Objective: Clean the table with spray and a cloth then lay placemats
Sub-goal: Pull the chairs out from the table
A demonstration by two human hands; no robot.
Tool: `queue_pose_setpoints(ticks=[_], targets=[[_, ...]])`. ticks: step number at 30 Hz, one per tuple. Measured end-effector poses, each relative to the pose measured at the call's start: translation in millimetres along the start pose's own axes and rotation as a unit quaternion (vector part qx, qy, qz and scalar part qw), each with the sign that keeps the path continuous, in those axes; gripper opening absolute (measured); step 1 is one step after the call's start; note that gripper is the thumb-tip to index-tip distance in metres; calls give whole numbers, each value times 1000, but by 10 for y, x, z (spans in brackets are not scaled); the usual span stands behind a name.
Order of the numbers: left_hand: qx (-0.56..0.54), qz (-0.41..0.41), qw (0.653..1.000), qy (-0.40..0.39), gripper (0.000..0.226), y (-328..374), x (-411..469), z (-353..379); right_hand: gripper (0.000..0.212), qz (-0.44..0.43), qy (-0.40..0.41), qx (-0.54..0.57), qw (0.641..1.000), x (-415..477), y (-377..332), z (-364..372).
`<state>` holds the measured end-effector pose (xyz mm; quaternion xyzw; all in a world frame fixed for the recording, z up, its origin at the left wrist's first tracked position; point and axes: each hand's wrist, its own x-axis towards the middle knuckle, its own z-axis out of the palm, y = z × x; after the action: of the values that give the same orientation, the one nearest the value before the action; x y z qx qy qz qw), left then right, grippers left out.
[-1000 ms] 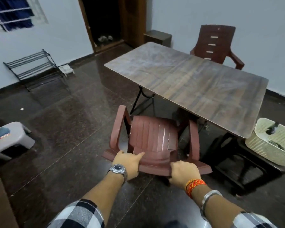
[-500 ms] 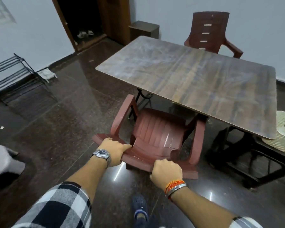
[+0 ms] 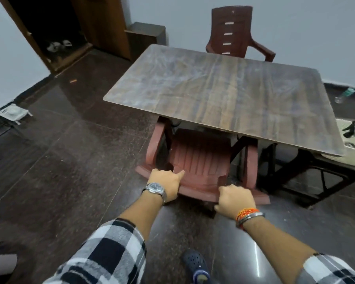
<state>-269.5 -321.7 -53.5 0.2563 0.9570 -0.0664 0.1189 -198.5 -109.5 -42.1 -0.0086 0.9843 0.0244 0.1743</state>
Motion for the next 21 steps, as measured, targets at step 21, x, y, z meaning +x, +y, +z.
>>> queue_pose_setpoints(ticks=[21], targets=[[-51, 132, 989, -36, 56, -284, 571, -219, 39, 90, 12, 23, 996, 537, 75, -63]])
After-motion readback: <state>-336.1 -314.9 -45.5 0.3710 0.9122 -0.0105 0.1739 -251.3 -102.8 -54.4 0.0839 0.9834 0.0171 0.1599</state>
